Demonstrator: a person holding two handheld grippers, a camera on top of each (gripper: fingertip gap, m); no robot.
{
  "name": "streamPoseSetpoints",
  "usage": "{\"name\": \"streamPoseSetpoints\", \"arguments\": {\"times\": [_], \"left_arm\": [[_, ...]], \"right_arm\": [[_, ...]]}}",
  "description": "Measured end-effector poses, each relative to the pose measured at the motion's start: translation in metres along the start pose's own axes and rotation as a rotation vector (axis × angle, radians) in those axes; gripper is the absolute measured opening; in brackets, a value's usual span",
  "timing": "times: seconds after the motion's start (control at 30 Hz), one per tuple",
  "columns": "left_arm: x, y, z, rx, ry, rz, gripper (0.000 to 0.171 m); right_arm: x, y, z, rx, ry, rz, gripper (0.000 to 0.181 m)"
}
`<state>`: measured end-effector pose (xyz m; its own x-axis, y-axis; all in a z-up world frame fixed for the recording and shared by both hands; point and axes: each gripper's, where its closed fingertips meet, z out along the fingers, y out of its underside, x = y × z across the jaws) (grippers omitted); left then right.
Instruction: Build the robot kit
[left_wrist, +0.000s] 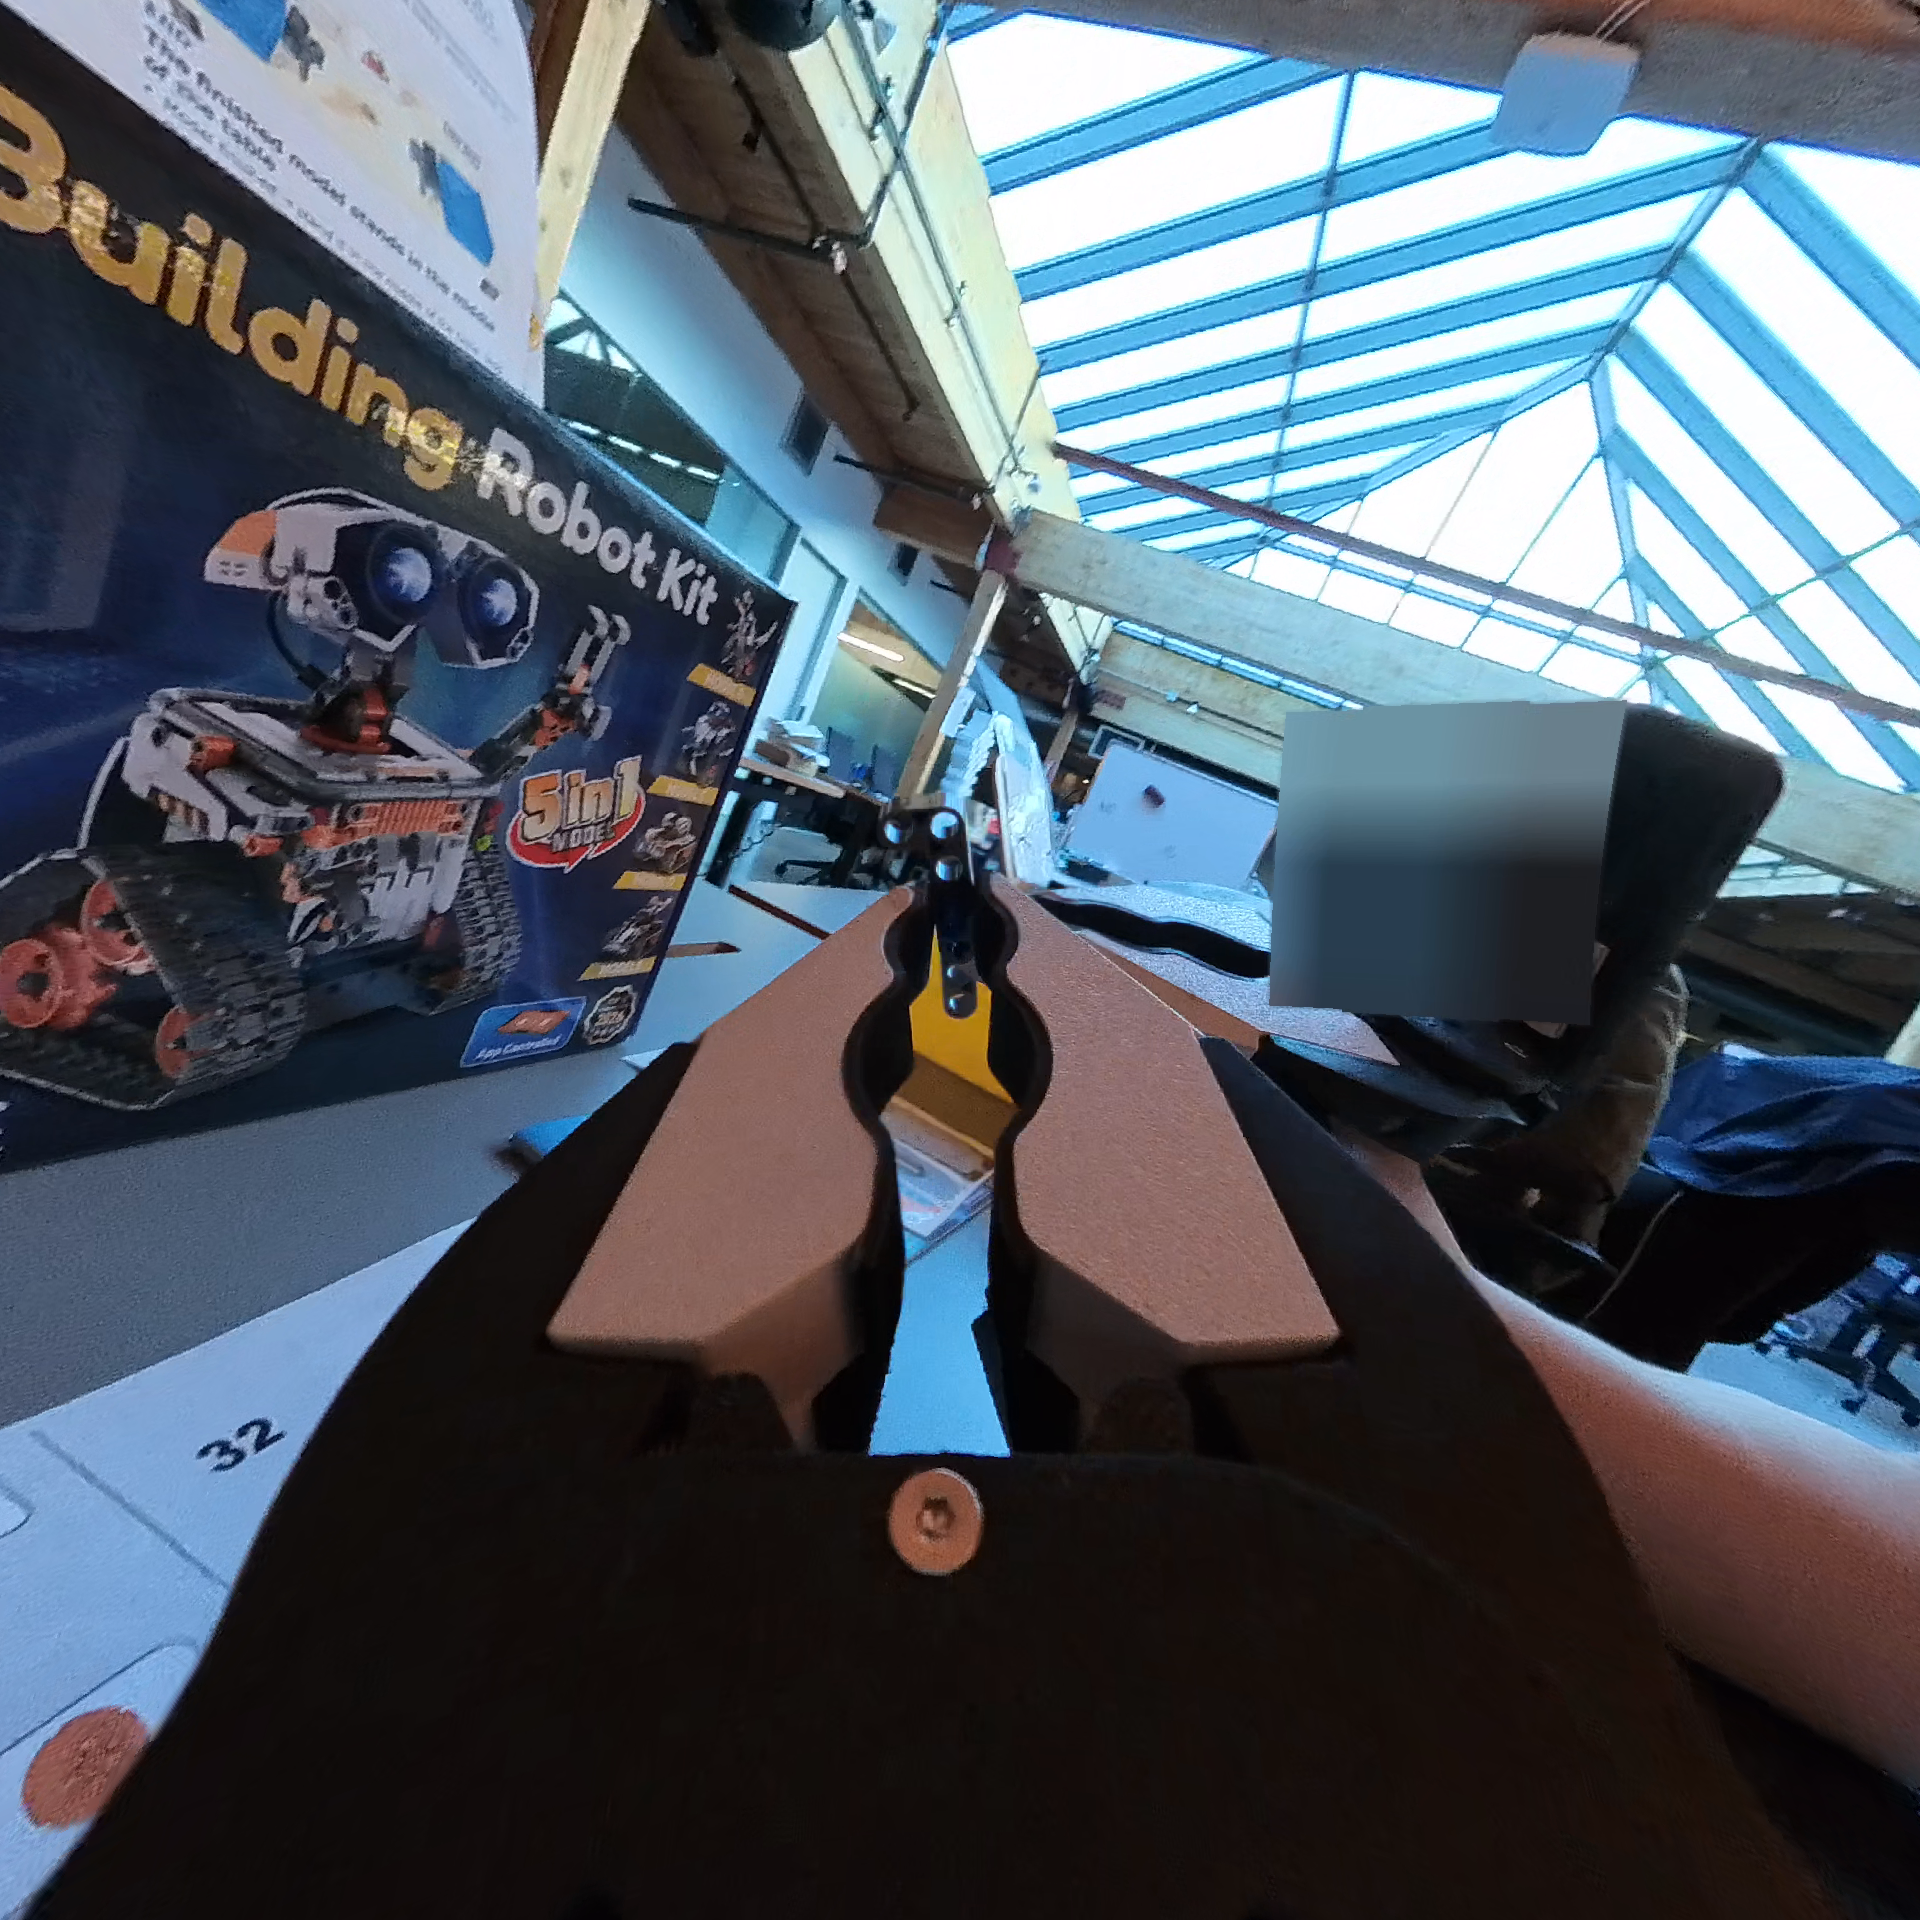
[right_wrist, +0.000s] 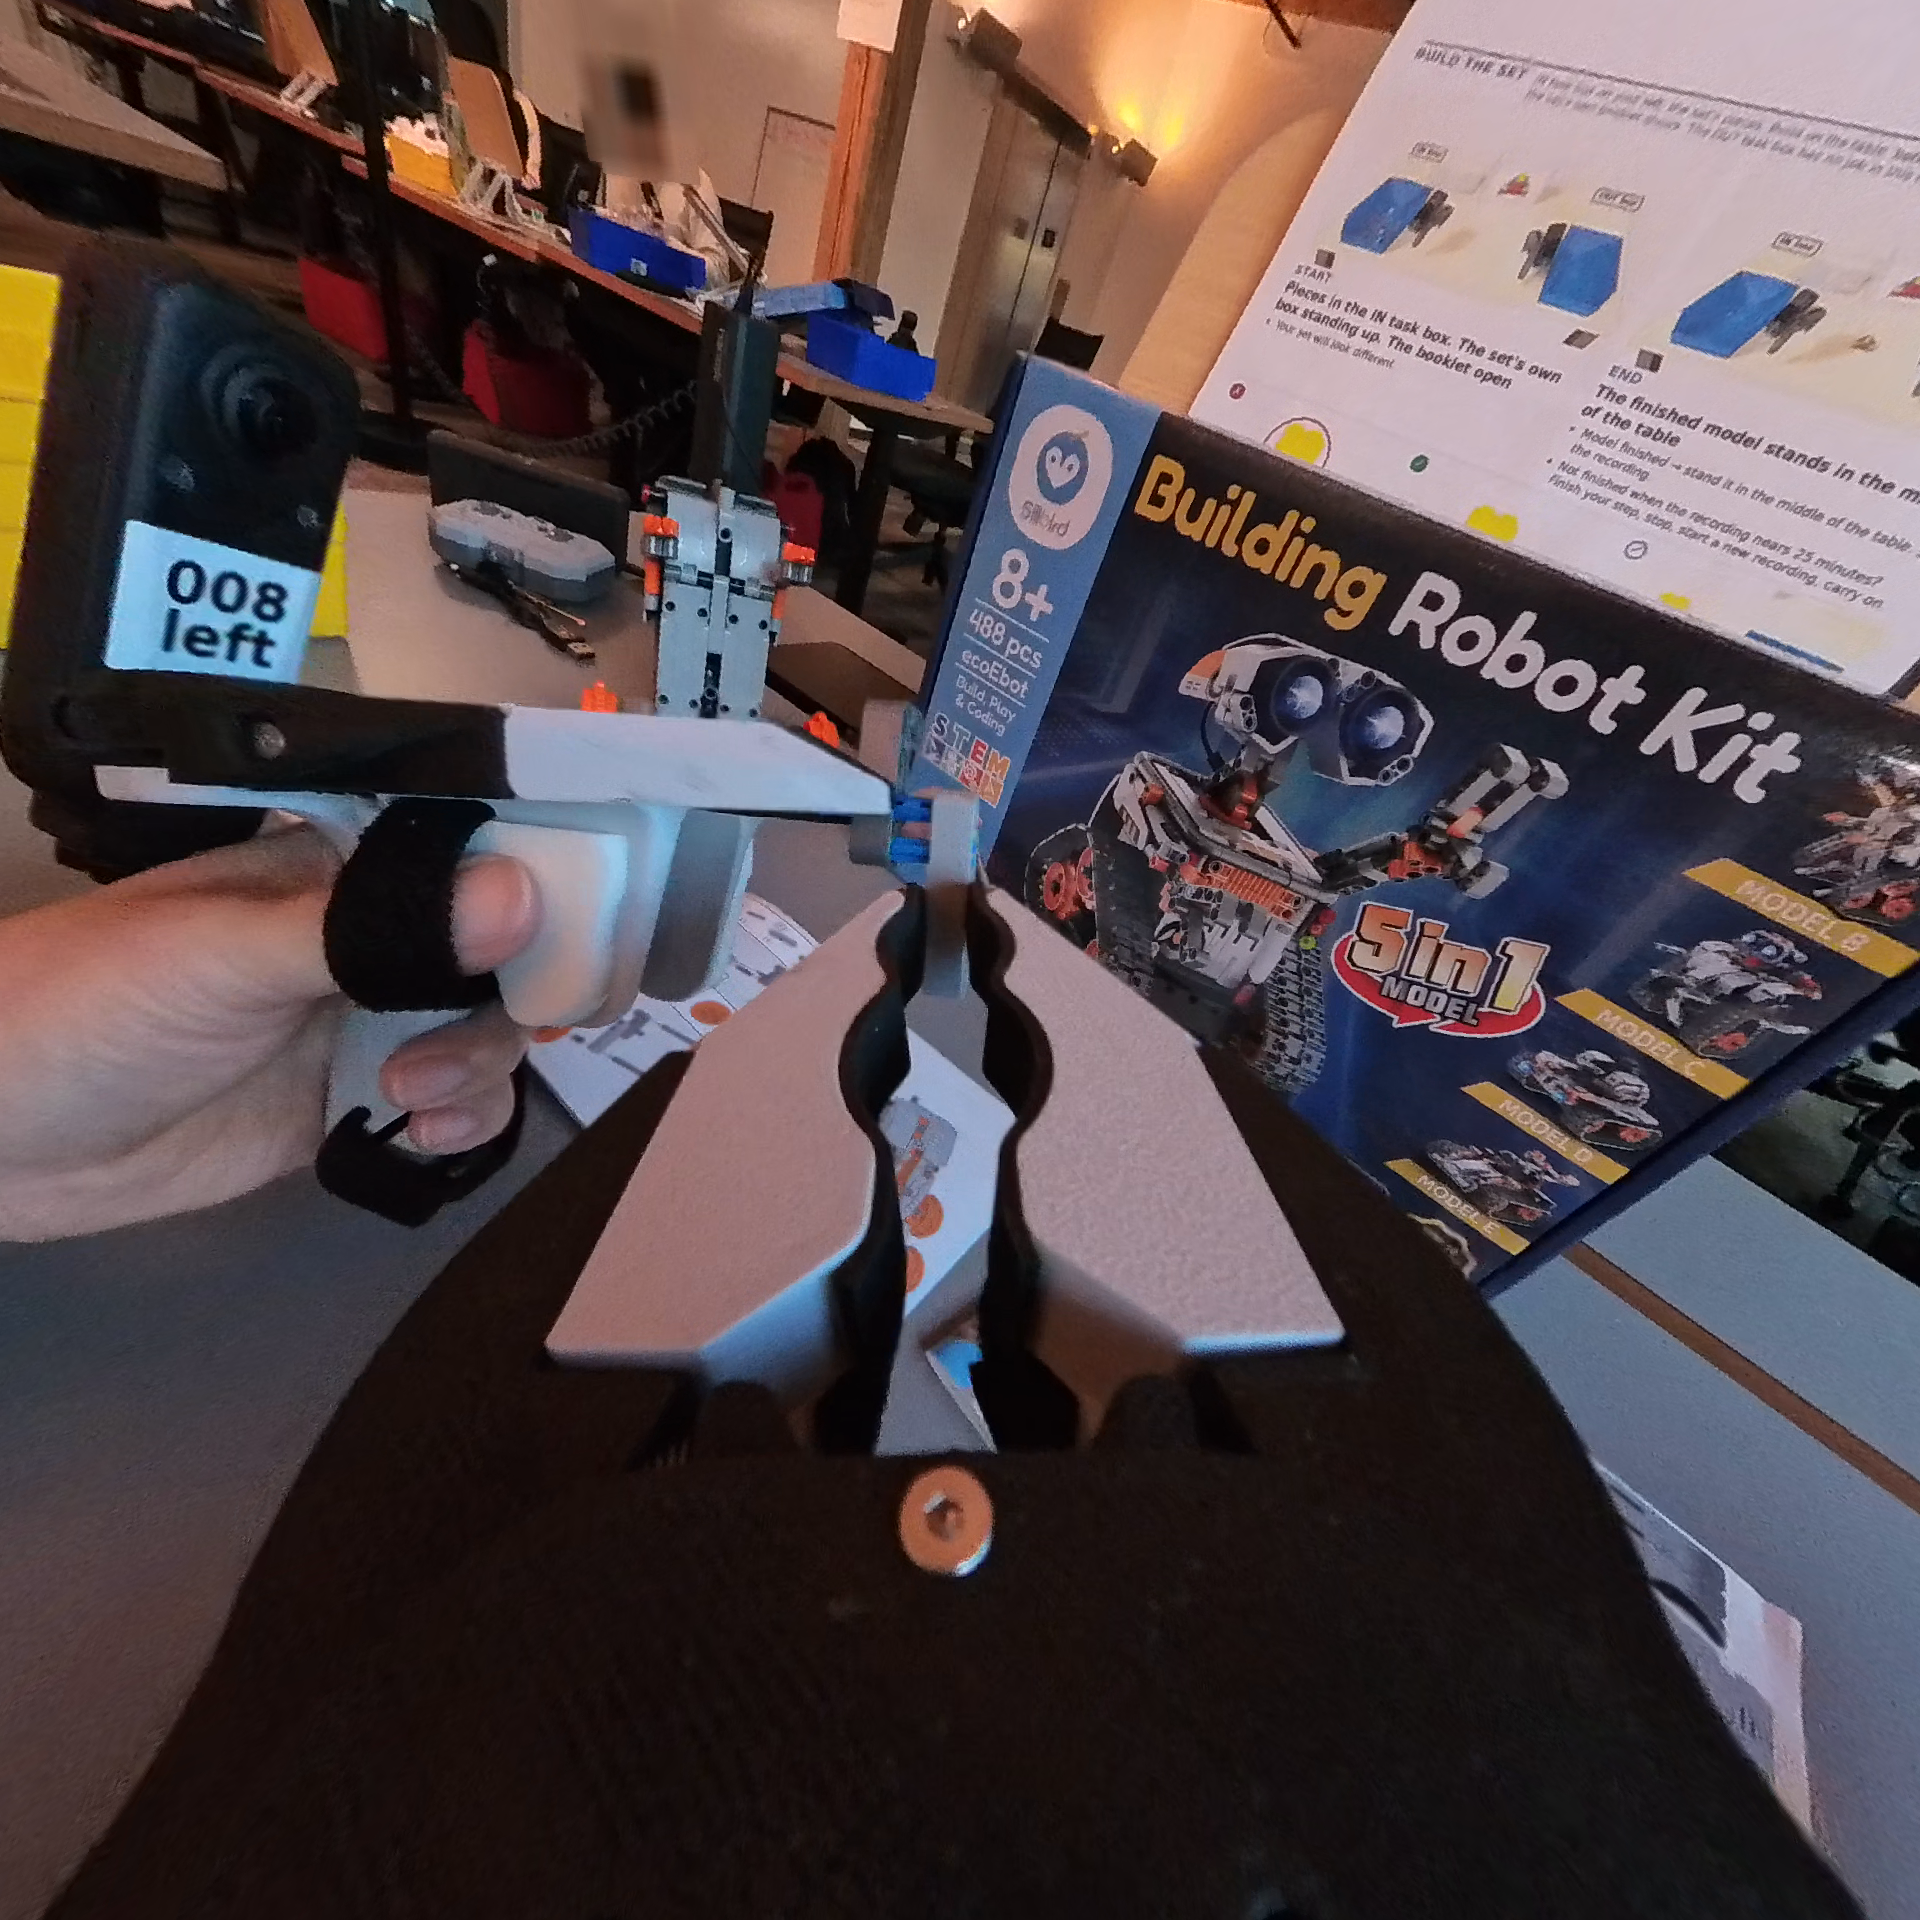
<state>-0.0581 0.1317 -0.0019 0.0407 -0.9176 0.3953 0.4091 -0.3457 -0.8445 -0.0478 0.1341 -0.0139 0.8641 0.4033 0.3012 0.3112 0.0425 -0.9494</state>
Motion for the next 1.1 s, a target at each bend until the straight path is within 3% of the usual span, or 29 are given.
{"name": "streamPoseSetpoints", "arguments": {"times": [0.2,0.53,1.1], "left_arm": [[-0.013,0.007,0.000,0.016,-0.054,-0.131,0.004],[-0.023,0.015,-0.003,-0.010,-0.086,-0.190,0.004],[-0.032,0.021,-0.014,-0.024,-0.167,-0.245,0.004]], "right_arm": [[0.001,0.011,0.006,-0.032,-0.011,0.004,0.006],[-0.002,0.023,0.013,-0.022,-0.098,0.195,0.005],[-0.011,0.032,0.019,-0.072,-0.051,0.102,0.005]]}}
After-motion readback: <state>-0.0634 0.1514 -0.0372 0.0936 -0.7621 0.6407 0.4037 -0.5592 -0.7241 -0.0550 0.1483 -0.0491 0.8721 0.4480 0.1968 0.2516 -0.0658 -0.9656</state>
